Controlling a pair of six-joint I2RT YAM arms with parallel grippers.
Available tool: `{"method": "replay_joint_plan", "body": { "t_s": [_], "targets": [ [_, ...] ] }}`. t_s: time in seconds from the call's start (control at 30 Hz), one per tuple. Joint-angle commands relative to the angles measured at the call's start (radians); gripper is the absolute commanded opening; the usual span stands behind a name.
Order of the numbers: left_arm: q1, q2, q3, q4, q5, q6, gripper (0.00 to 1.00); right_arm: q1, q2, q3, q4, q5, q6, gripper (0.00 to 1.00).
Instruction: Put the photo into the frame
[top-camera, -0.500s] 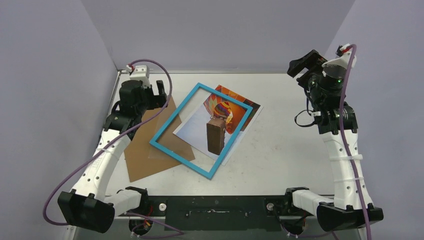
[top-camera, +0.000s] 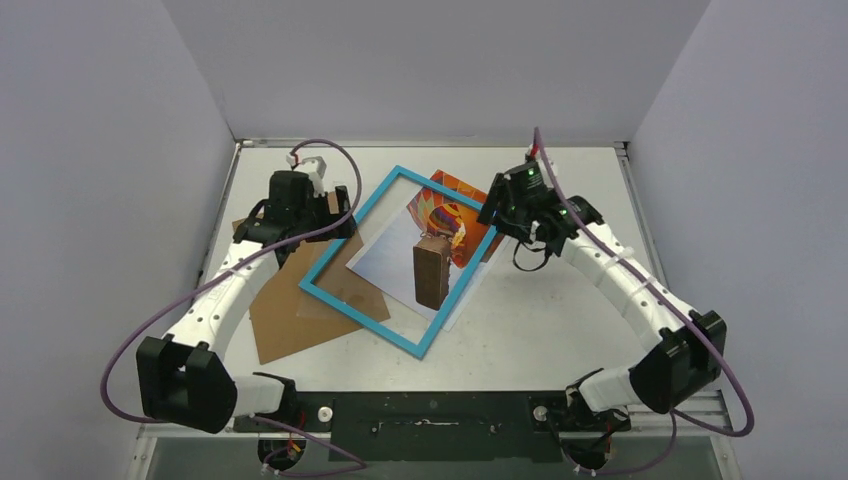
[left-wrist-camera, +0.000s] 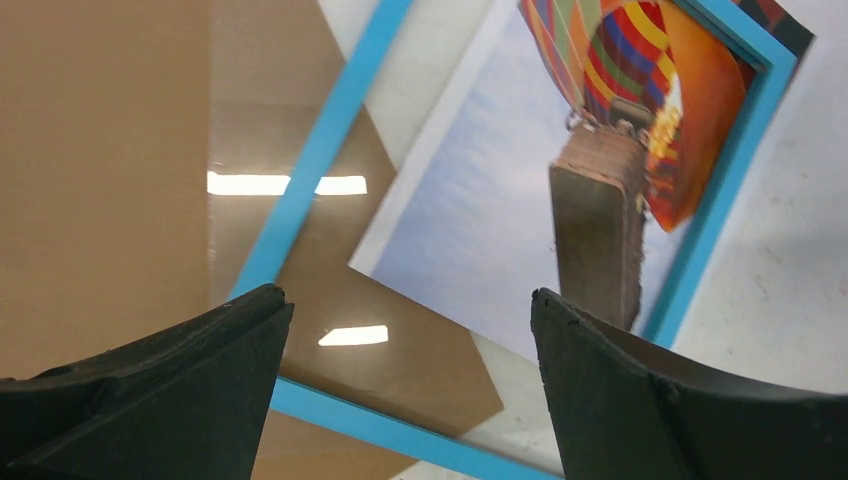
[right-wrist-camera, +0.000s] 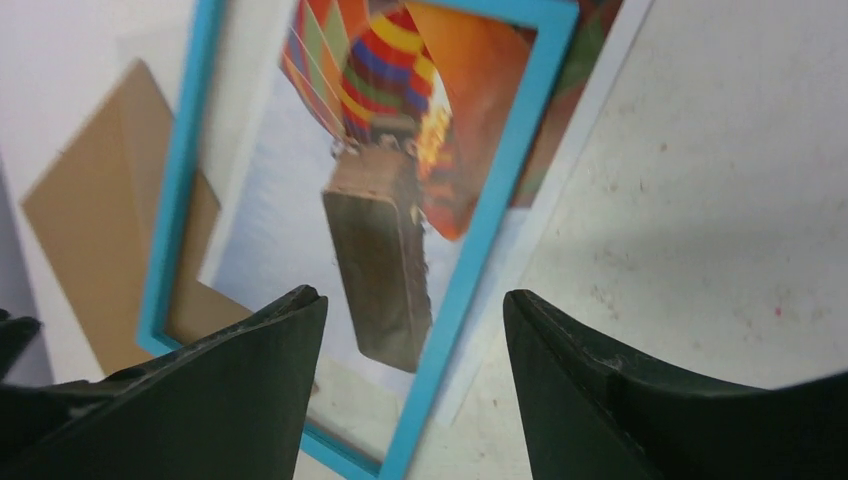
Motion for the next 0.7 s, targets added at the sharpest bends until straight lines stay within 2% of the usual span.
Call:
{"method": "replay_joint_plan", "body": {
  "t_s": [0.0,0.13,0.3,0.43,0.57,0.67],
  "targets": [
    [-0.047,0.004,-0.031,0.030,0.206,-0.079,0.88,0.028,0.028,-0.118,-0.058,0.002,0.116,0.62],
    [-0.171,0.012,-0.073,0.078,0.168,-0.119,0.88,0.049,0.098,-0.183,0.005,-0.056,0.159,0.60],
    [-0.289,0.042,-0.094,0.130,0.092,-0.146,0.88,0.077,0.254,-0.162,0.047,-0.097,0.233,0.58],
    [-0.351,0.049,-0.130,0.189,0.055,-0.179,0.88,0.105,0.341,-0.124,0.029,-0.046,0.300,0.57],
    [-0.404,0.038,-0.172,0.237,0.024,-0.183,0.86,0.119,0.413,-0.061,-0.013,0.008,0.289,0.48],
    [-0.426,0.028,-0.193,0.236,0.002,-0.183,0.85,0.125,0.440,-0.040,-0.031,0.027,0.277,0.45]
  ]
}}
